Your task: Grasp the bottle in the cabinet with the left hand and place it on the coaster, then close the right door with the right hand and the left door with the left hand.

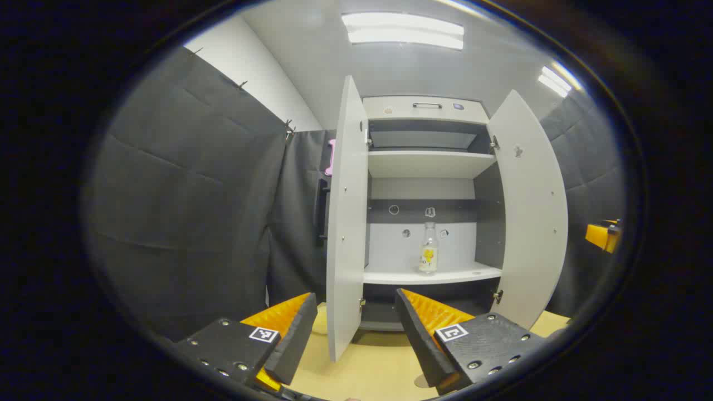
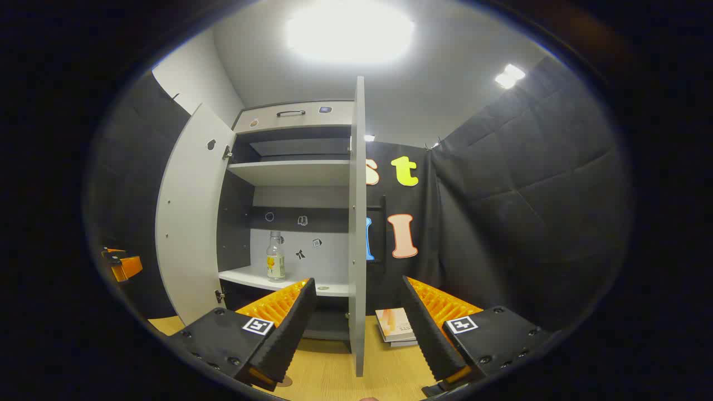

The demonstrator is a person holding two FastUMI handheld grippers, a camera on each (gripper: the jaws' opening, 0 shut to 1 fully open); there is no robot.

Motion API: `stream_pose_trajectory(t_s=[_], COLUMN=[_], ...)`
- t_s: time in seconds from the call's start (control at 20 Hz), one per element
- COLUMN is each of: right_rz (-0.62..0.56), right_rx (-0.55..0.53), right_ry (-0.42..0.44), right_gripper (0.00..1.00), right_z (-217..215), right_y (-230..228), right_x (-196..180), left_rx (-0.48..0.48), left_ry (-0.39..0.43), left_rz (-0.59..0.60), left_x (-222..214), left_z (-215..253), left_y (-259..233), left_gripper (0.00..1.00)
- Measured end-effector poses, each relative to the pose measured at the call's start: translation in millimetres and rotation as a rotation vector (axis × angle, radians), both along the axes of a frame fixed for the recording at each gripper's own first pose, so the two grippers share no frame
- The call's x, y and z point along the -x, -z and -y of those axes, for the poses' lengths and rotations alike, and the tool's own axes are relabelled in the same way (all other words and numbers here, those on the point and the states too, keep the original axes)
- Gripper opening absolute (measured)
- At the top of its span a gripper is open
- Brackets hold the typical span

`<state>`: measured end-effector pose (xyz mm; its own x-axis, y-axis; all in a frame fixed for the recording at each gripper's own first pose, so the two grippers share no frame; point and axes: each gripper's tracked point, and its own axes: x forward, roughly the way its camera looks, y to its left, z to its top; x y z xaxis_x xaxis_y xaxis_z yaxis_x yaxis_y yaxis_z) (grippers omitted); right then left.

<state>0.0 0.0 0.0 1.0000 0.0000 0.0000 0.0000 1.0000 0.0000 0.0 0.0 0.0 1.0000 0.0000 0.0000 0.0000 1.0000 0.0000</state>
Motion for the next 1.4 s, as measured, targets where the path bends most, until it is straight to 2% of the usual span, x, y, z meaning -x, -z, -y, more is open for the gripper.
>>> stream_pose_trajectory(t_s=[0.35, 0.4, 0.45, 0.8, 1.05, 1.15, 1.4], right_rz=[-0.022, -0.028, -0.032, -0.033, -0.048, -0.051, -0.073], right_rx=[-0.002, -0.005, -0.005, -0.015, -0.025, -0.019, -0.014], right_ry=[0.019, 0.021, 0.024, 0.051, 0.049, 0.040, 0.004], right_gripper=[0.96, 0.92, 0.96, 0.96, 0.96, 0.96, 0.96], right_z=[13, 16, 19, 42, 54, 59, 71], right_y=[8, 10, 10, 8, 10, 10, 16], right_x=[0, 1, 2, 2, 4, 3, -1], left_rx=[0.010, 0.008, 0.003, -0.012, -0.037, -0.039, -0.050], left_ry=[0.022, 0.024, 0.025, 0.051, 0.069, 0.076, 0.092], left_rz=[-0.027, -0.024, -0.021, -0.043, -0.034, -0.031, -0.029], left_x=[-11, -11, -12, -17, -21, -23, -28], left_z=[12, 13, 14, 31, 47, 56, 84], left_y=[10, 9, 8, 12, 7, 3, -6], left_gripper=[0.85, 0.87, 0.85, 0.86, 0.85, 0.87, 0.85])
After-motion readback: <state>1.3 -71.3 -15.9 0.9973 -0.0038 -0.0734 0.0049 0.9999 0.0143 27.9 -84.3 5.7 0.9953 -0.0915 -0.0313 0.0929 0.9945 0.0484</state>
